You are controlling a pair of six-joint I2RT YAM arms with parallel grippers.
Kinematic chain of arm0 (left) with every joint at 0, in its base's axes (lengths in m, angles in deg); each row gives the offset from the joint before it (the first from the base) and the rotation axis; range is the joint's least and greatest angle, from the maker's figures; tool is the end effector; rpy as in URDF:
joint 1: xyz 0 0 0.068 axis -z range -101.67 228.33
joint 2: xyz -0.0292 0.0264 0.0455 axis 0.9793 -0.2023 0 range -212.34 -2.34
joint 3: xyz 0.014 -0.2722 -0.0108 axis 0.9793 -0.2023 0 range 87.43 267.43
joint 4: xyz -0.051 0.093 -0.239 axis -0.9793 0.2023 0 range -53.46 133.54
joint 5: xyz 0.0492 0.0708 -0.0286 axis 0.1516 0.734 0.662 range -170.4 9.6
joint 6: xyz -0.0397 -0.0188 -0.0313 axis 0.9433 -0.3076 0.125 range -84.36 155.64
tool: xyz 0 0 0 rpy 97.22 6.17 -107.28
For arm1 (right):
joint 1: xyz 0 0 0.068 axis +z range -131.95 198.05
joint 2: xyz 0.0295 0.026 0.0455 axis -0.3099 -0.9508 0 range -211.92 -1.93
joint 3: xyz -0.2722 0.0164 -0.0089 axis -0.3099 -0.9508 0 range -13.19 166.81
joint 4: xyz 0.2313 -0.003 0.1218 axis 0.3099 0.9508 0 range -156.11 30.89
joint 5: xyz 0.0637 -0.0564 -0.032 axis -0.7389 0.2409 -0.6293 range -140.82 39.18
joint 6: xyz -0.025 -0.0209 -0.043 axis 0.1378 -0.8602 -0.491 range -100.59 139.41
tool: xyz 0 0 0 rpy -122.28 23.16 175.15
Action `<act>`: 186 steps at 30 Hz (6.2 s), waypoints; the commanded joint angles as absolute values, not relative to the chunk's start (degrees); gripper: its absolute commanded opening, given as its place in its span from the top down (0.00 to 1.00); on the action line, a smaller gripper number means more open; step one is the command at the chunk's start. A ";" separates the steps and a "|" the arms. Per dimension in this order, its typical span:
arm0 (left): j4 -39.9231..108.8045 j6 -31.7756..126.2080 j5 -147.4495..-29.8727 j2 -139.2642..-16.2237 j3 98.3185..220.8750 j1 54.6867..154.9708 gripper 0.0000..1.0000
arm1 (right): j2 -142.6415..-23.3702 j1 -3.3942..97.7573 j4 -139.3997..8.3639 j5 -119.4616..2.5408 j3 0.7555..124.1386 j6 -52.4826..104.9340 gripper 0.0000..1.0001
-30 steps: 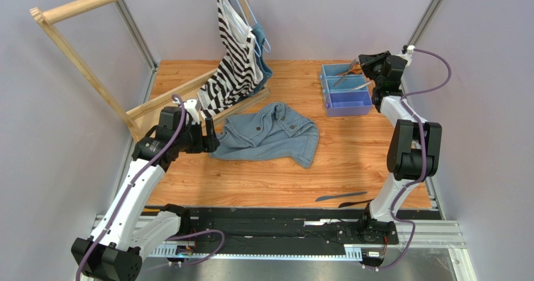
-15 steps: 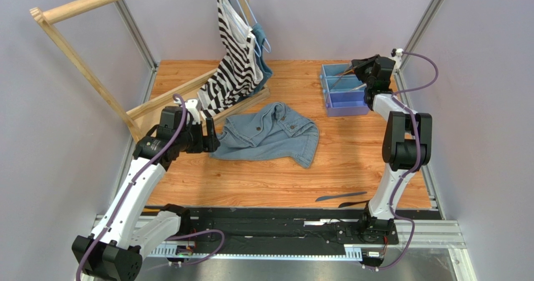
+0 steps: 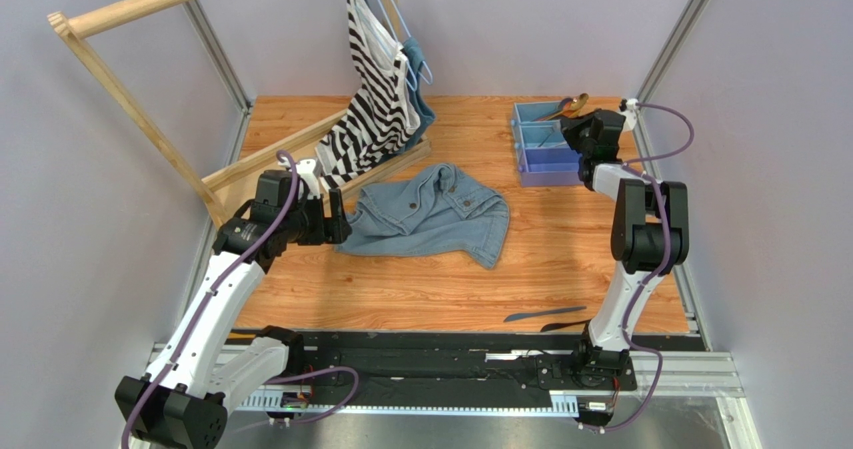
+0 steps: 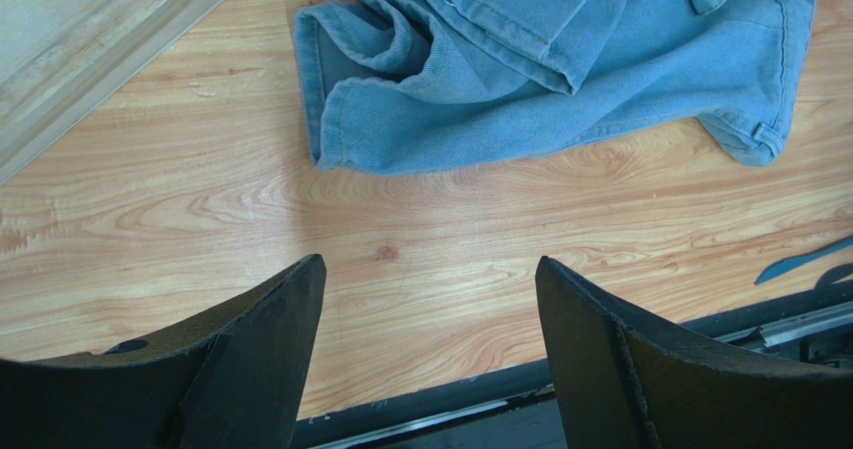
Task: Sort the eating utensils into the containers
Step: Place the fork in the storage box.
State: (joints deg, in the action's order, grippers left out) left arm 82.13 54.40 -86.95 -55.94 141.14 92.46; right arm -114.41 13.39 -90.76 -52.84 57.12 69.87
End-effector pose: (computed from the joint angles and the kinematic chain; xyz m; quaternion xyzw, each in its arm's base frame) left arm 0.1782 -0.0490 0.3085 -0.0157 0.9241 -0.1578 0.3478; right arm 0.4459 -0.0350 0.2045 0.3639 0.7198 0.2431 0.5389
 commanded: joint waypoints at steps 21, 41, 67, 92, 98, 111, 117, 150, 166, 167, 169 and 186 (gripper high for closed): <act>82.16 53.83 -85.85 -55.60 141.04 93.45 0.14 | -99.67 11.90 -86.33 -40.89 51.06 65.38 0.25; 82.51 53.83 -84.88 -56.74 141.22 94.59 0.14 | -111.96 7.77 -86.33 -63.12 59.67 72.06 0.37; 82.60 53.74 -84.88 -57.00 141.22 94.76 0.14 | -114.52 7.77 -92.21 -66.20 58.89 73.46 1.00; 82.60 54.00 -84.88 -57.09 141.13 95.64 0.15 | -110.30 6.45 -96.09 -60.50 51.42 75.57 0.91; 82.60 53.92 -84.97 -57.09 141.13 95.73 0.14 | -107.40 6.45 -92.49 -58.29 51.32 72.32 0.78; 82.69 53.92 -84.97 -57.01 141.22 96.00 0.14 | -102.83 6.54 -86.24 -55.30 52.91 66.87 0.66; 82.60 53.74 -85.06 -56.92 141.22 96.17 0.12 | -98.78 6.63 -87.03 -54.68 49.92 67.66 0.41; 82.60 53.57 -85.32 -58.33 141.30 96.35 0.13 | -114.43 6.80 -89.84 -67.43 56.78 72.59 1.00; 82.60 53.57 -85.32 -58.41 141.30 96.35 0.13 | -107.66 6.54 -93.44 -63.65 53.61 72.58 1.00; 82.60 53.57 -85.32 -58.33 141.30 96.35 0.13 | -107.48 6.45 -94.32 -63.65 53.09 73.54 1.00; 82.69 53.57 -85.41 -58.41 141.30 96.35 0.13 | -107.57 6.10 -95.82 -63.83 52.38 74.16 1.00; 82.43 53.65 -85.50 -58.76 141.22 96.52 0.13 | -111.35 4.08 -110.50 -68.04 50.79 81.99 1.00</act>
